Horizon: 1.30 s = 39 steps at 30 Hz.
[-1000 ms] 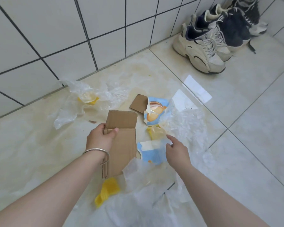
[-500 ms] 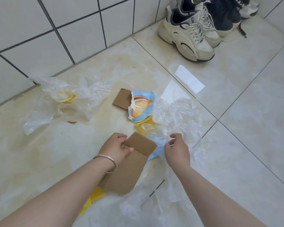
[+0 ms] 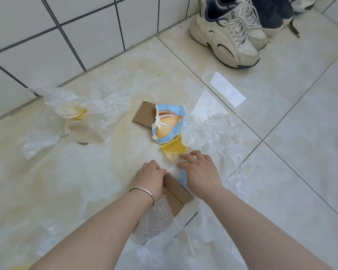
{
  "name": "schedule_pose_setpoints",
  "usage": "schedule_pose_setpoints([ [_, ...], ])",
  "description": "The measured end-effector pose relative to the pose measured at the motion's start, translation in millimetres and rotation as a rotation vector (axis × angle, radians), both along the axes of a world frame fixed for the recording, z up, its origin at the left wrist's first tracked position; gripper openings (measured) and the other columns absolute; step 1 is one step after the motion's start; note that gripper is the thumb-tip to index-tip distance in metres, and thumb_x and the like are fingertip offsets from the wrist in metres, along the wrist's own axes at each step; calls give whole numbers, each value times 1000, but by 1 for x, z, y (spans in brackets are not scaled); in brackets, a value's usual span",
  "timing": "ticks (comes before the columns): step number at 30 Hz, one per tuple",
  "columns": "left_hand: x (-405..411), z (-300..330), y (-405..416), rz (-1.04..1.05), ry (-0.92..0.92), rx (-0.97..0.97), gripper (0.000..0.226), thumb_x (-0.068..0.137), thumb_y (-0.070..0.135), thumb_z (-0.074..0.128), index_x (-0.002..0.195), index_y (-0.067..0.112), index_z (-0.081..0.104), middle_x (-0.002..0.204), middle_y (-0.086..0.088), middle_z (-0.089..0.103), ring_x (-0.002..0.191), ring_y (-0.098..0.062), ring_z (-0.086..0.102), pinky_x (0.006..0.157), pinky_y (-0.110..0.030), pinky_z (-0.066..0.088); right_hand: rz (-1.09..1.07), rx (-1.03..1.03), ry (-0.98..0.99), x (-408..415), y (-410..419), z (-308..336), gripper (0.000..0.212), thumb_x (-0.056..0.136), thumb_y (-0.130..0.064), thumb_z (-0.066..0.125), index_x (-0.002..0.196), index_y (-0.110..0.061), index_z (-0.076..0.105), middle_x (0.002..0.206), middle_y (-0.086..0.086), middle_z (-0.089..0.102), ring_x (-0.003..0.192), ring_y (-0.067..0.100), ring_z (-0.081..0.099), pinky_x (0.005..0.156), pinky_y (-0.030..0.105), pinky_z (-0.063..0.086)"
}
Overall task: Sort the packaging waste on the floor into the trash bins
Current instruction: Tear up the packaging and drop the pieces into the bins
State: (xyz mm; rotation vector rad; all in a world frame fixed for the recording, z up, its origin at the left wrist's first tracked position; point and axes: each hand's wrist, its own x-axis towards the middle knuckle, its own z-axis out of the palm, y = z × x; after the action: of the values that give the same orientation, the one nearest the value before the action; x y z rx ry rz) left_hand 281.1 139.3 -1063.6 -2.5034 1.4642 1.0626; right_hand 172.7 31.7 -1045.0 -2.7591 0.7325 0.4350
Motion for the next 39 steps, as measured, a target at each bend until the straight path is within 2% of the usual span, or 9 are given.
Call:
schedule_pose_setpoints([
  [3,-1,-1,2,-3,-22,31,32,84,31,59,112,17,57,124,-7,47,117,-28,44,94,-35,40,-69,-39,167,-3,-1,0,41,82,-10,38,116,-15,60,130,-1,51,125,27,38,98,33,31],
  [9,5,10,16,197,150,-67,8,81,22,62,79,17,56,103,-9,49,100,-30,56,78,-30,42,-244,-135,293,-14,-7,3,33,88,-14,38,116,-15,56,122,3,52,120,25,39,95,33,32],
  [15,46,24,57,454,271,-172,37,76,17,72,63,30,41,75,10,44,75,-15,48,55,-12,31,-193,-182,382,-22,-6,16,28,88,-16,42,110,-14,60,114,3,57,114,26,46,89,32,36],
  [18,66,29,67,686,299,-281,31,79,13,70,66,28,47,65,10,52,64,-11,51,52,-9,33,-193,-225,168,4,-6,23,8,68,-13,71,73,-10,66,75,7,63,76,30,59,58,31,38],
  [20,75,30,67,828,357,-354,22,81,12,69,80,26,52,73,7,59,73,-16,57,60,-19,40,-264,-120,-34,31,-10,25,7,75,-13,68,81,-9,66,80,6,63,80,31,60,58,31,37],
  [23,81,27,65,1071,452,-430,33,81,10,69,101,25,47,86,4,62,85,-23,62,77,-30,48,-352,38,-155,77,-25,22,28,91,-14,50,118,-18,56,115,1,56,109,23,50,78,32,42],
  [29,95,14,62,1336,650,-481,17,87,7,63,98,18,58,100,-6,65,92,-22,61,85,-29,43,-287,9,-64,136,-65,3,59,84,-14,57,139,-21,36,137,2,44,125,25,39,93,34,39],
  [35,111,8,63,1450,644,-518,14,87,10,63,81,23,62,82,5,67,81,-19,63,81,-27,43,-243,29,159,156,-78,-10,88,69,-47,73,141,-22,30,135,4,41,128,25,34,101,33,34],
  [39,108,7,66,1459,622,-499,14,87,12,63,82,25,62,82,8,66,80,-16,63,81,-27,43,-256,48,258,162,-66,-16,77,65,-57,73,126,-19,45,123,3,48,121,24,38,93,32,36],
])
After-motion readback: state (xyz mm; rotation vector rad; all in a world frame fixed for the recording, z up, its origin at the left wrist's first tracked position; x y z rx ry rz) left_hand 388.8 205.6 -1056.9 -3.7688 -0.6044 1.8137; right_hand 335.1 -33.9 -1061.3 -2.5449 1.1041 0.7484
